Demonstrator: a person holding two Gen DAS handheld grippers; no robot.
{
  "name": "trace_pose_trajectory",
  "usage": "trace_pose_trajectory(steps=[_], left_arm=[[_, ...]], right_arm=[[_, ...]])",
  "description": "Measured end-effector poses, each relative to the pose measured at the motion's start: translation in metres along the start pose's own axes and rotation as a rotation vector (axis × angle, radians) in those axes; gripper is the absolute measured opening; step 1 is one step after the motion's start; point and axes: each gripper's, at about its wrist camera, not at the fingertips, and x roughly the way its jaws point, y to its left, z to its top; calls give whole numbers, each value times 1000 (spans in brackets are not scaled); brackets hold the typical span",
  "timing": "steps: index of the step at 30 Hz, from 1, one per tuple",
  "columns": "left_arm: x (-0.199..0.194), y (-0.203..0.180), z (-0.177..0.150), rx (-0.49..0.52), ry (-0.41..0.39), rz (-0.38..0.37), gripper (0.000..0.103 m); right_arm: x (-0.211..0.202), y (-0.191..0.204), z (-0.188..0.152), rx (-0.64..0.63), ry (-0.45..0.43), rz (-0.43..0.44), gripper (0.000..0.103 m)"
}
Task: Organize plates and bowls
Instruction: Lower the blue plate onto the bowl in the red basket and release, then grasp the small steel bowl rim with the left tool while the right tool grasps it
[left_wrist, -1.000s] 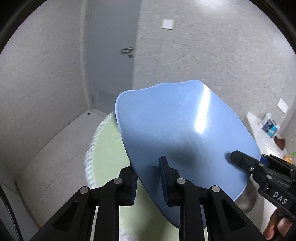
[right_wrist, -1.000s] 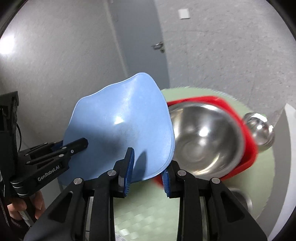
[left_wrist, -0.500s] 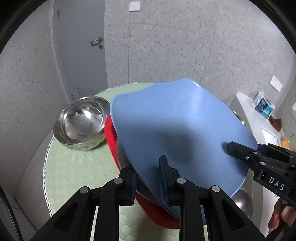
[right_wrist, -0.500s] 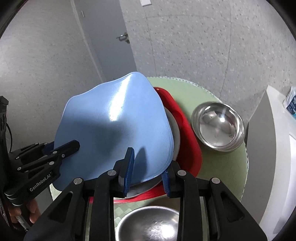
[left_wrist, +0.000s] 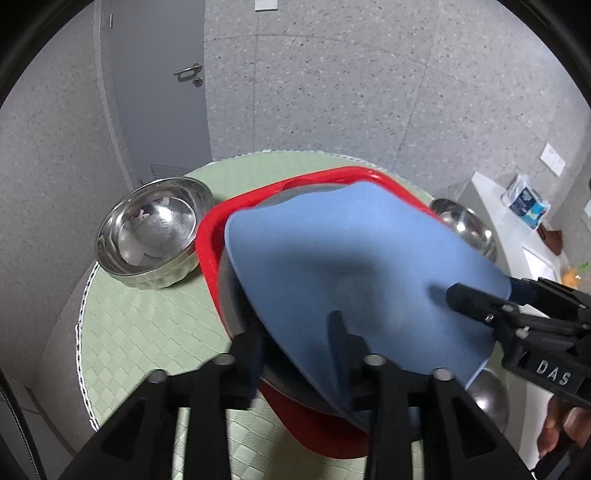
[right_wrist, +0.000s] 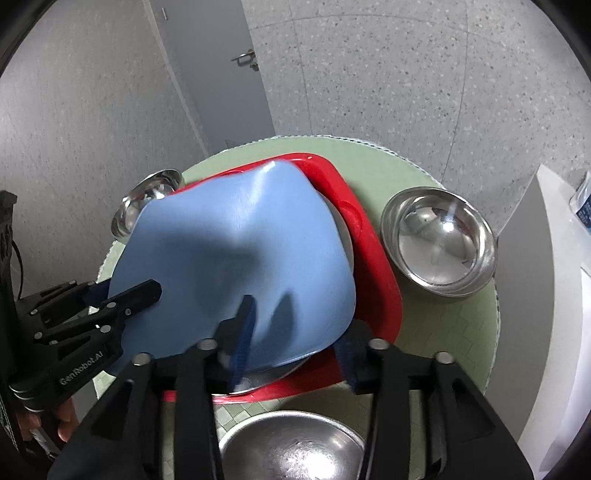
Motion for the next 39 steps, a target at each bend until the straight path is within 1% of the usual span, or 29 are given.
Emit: trace_pose_trajectory(steps=[1, 3, 5, 6, 8, 10, 13, 15, 18, 20, 21, 22, 23, 25, 28, 29, 31, 33, 34, 35, 36, 37, 38, 39], left_arm=[[-2, 0, 0, 4, -5, -5, 49], [-10, 0, -3, 12, -33, 46, 75], [-18, 0, -3, 12, -53, 67, 87], [-22, 0, -1, 2, -62, 74, 90], [-32, 0, -3, -9, -84, 83, 90], [-42, -3, 2, -6, -109, 95, 91], [-48, -18, 11, 17, -131, 76, 95], [-47, -37, 27, 48, -134, 37, 96], [-35, -70, 50, 109, -100, -48, 101], [-24, -92, 65, 155, -75, -76, 101], [-15, -109, 73, 193, -61, -86, 101], [-9, -116, 78, 209, -55, -84, 101], [2, -130, 84, 236, -34, -76, 101], [22, -147, 94, 270, -2, -77, 101], [53, -166, 107, 302, 57, -55, 101], [62, -173, 110, 316, 75, -50, 99], [82, -181, 111, 343, 104, -17, 97], [104, -186, 112, 365, 146, -9, 95], [113, -191, 112, 371, 166, -9, 95], [123, -193, 113, 378, 184, -9, 93], [132, -197, 113, 387, 205, -6, 85], [142, -200, 113, 401, 228, -1, 81], [151, -201, 116, 412, 244, 1, 73], [159, -198, 119, 420, 256, 1, 65]], right_arm=[[-2, 0, -1, 3, -4, 3, 57], [-5, -3, -1, 9, -9, 3, 58], [-11, -7, -1, 19, -21, -2, 60], [-14, -9, 0, 26, -29, -1, 60], [-23, -16, 1, 46, -50, -7, 62], [-31, -31, 3, 82, -75, -15, 63], [-41, -57, 6, 137, -111, -48, 64], [-45, -78, 9, 183, -130, -72, 65], [-44, -109, 12, 247, -140, -98, 66], [-40, -130, 14, 291, -134, -107, 66], [-36, -141, 15, 314, -132, -112, 66], [-32, -150, 16, 332, -124, -112, 66], [-25, -159, 17, 350, -115, -104, 66], [-13, -176, 19, 382, -94, -83, 66], [8, -193, 21, 404, -64, -63, 66], [14, -197, 21, 415, -52, -51, 66], [31, -208, 21, 434, -17, -5, 66], [45, -213, 21, 441, 9, 32, 61], [48, -215, 19, 443, 17, 43, 56], [53, -217, 17, 444, 28, 54, 52], [57, -220, 17, 449, 37, 68, 49], [61, -221, 16, 453, 44, 81, 42], [64, -223, 15, 458, 50, 102, 40], [67, -224, 14, 461, 54, 118, 35]])
